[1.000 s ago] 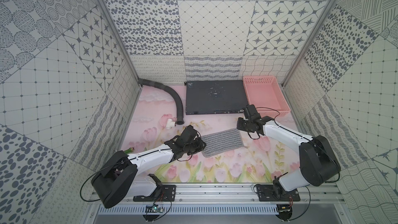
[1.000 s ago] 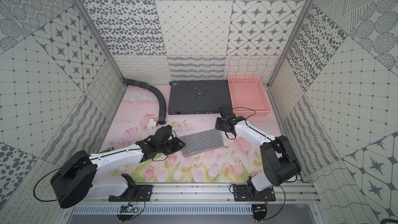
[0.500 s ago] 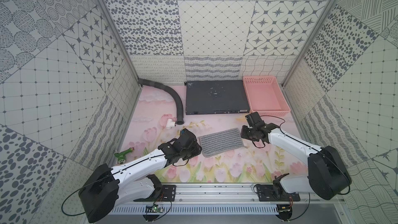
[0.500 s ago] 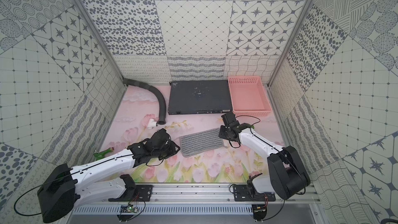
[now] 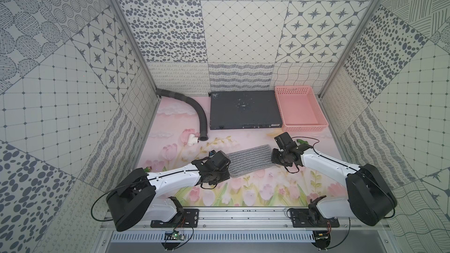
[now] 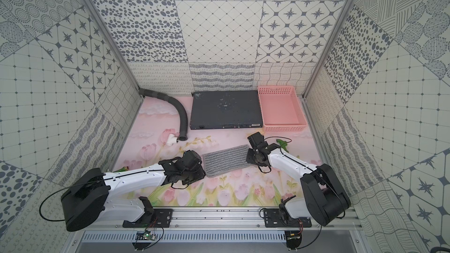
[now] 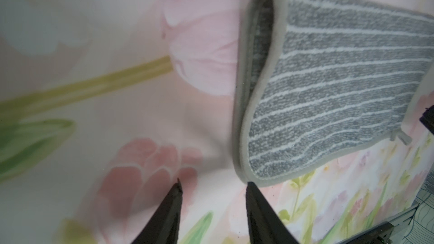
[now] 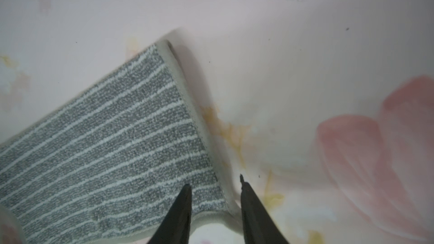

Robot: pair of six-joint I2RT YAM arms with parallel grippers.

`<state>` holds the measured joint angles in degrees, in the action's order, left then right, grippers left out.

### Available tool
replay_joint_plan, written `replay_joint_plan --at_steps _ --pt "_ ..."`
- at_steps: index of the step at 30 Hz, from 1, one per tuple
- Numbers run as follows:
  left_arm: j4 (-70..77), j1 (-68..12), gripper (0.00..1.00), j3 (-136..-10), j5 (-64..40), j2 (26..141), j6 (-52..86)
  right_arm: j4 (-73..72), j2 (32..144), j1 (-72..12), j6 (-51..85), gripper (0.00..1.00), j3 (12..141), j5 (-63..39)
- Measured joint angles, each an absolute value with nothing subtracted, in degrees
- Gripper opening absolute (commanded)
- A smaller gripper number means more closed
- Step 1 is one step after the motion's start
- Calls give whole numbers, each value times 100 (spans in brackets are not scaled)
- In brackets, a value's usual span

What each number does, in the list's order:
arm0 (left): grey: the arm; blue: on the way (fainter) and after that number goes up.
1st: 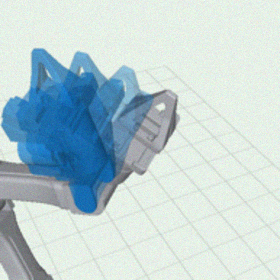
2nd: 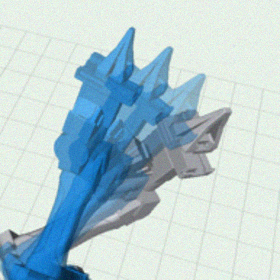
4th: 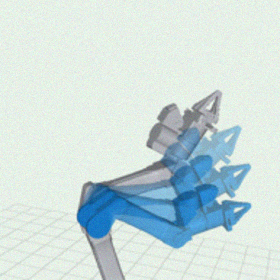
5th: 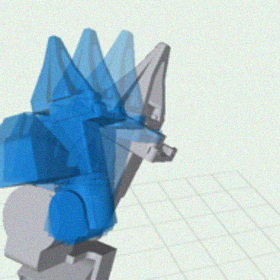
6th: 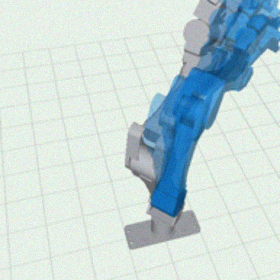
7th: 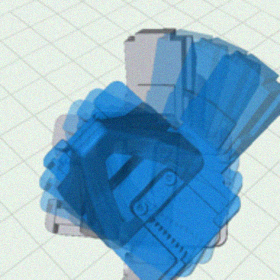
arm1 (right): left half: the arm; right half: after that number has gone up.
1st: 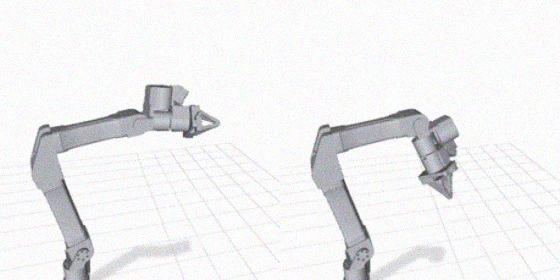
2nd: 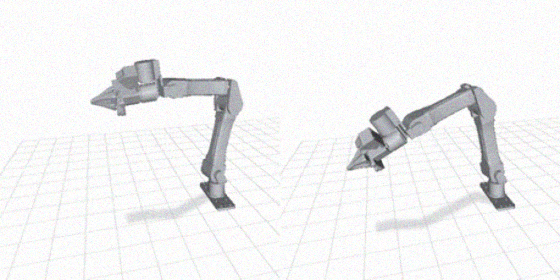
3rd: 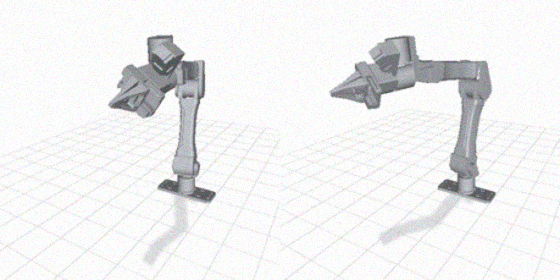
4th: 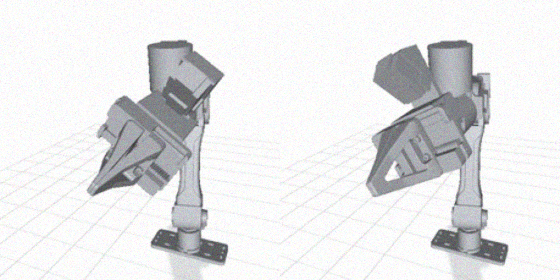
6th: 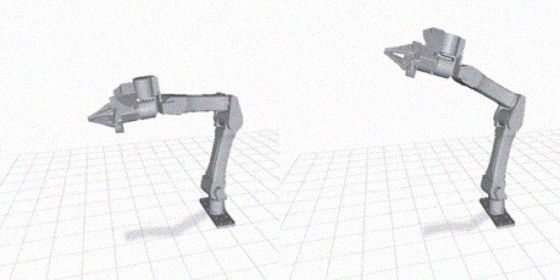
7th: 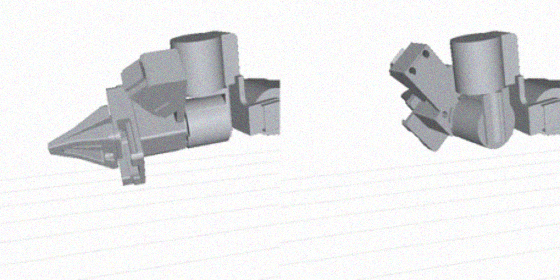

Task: Fold the square dishcloth
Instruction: Fold the cleaning item at the center of the board.

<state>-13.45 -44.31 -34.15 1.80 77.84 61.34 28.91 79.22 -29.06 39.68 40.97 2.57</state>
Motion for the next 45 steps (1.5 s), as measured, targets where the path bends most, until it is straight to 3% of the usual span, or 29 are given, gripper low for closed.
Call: replay_joint_plan --at_steps 7,14,24,30,36,45 --pt "-1009 -4449 45 -3601 198 8123 6160 2902 8003 -2926 4040 36 4036 279" --pt "-1081 -4456 30 -3817 287 8388 6187 2895 8025 -2928 4110 36 4036 287" --pt "-1721 -4471 23 -4495 545 9013 6136 2899 7950 -2928 4180 36 3997 301" --pt "-1962 -4510 14 -4851 714 9465 6049 2897 7859 -2928 4180 37 3997 311" --pt "-2080 -4523 0 -4974 875 9614 5999 2897 7824 -2928 4180 37 4012 329" --pt "-2189 -4525 0 -5039 1094 9500 5872 2897 7824 -2928 4182 38 4018 325"
